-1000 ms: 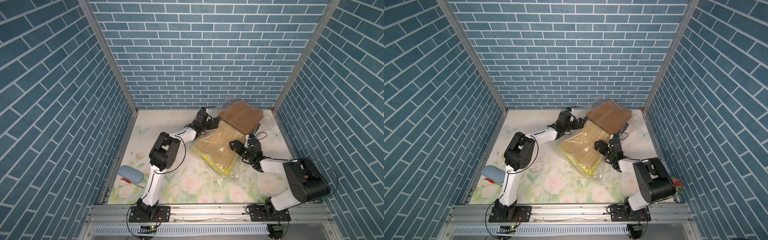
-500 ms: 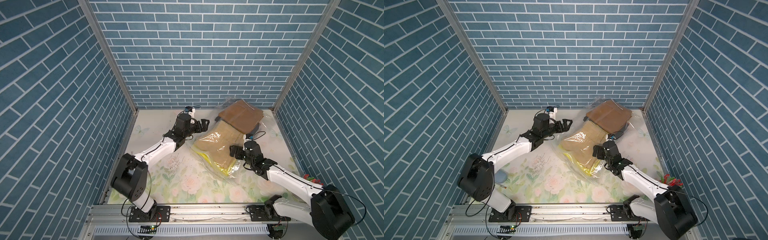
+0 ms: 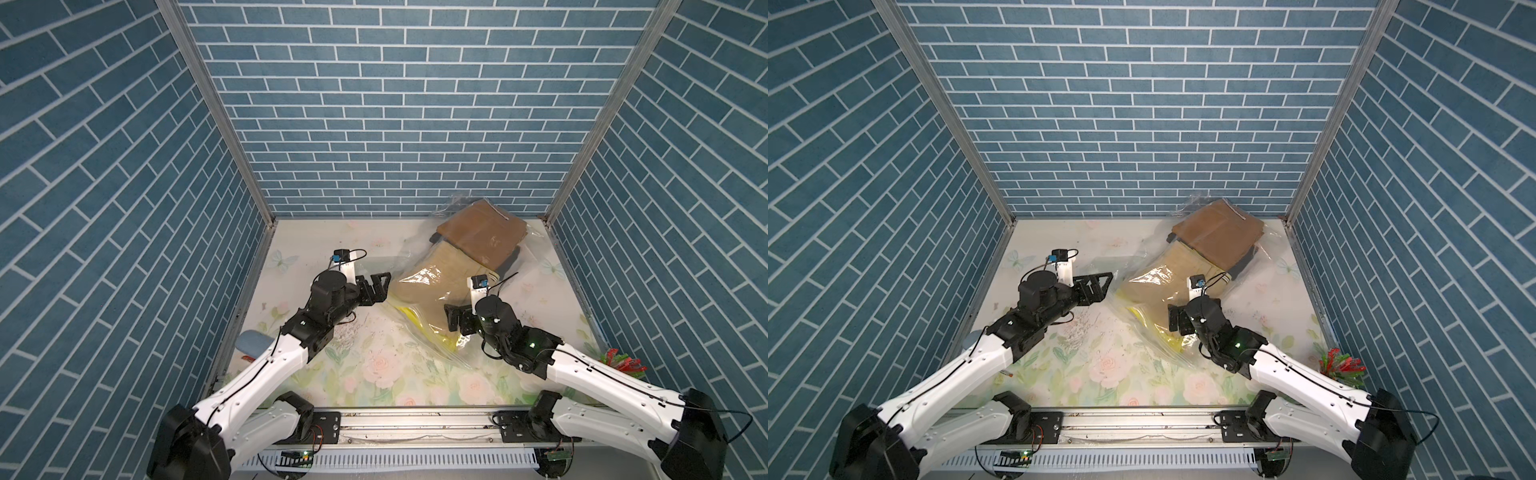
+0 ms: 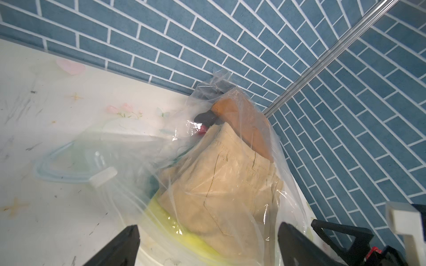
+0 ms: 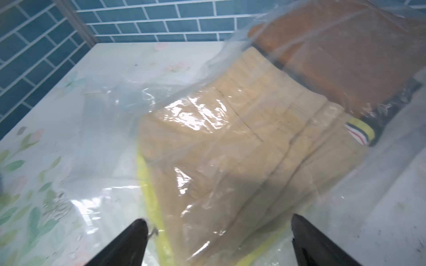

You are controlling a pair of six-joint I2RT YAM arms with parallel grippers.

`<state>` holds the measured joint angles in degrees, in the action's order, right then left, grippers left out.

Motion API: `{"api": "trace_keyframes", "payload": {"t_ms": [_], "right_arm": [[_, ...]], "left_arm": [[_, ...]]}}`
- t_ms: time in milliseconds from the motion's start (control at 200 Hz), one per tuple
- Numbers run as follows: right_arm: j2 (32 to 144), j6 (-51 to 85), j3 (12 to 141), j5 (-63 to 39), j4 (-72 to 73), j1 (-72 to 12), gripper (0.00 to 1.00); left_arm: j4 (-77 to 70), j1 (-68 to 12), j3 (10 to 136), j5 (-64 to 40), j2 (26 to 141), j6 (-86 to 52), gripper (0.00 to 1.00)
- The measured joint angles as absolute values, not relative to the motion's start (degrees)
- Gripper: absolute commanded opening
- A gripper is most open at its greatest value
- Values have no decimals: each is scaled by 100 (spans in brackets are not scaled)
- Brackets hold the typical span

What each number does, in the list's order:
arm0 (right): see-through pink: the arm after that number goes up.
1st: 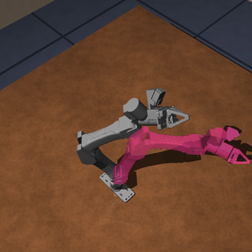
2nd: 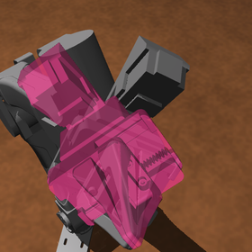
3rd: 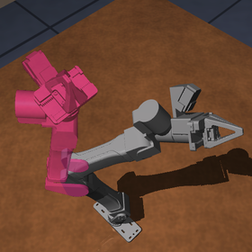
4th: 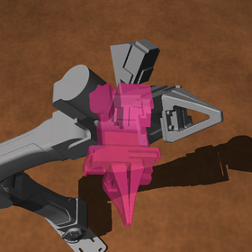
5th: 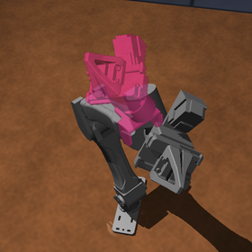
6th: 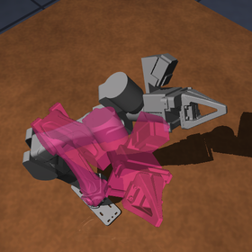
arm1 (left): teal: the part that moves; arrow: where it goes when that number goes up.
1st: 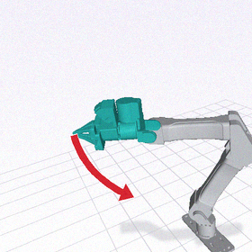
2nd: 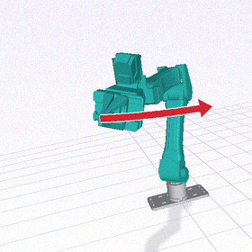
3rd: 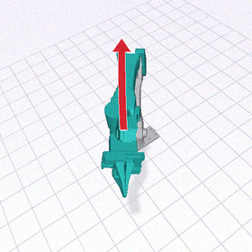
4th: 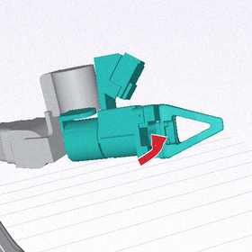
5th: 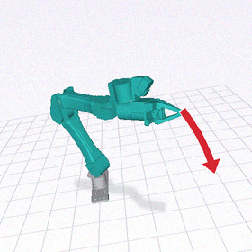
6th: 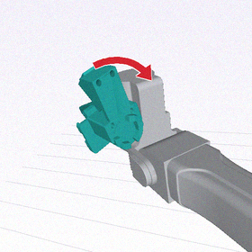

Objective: Take the trousers out of the vacuum bag
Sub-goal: Adjust the vacuum bag at the center of the board, then open the vacuum bag at the center of the board.

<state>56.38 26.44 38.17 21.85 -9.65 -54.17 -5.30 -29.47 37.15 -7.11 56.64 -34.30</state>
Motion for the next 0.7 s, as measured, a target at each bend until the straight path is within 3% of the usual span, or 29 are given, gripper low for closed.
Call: {"api": "trace_keyframes", "payload": {"t_ms": [325,700], "right_arm": [[6300,2237,4600,2443,-1146,-6530,91],[7063,2051,4836,2443,-1208,-7142,86]], "left_arm": [[-198,-2950,2932,-626,4794,-3691,100],[423,-2947,2630,-609,4152,-3767,96]]}}
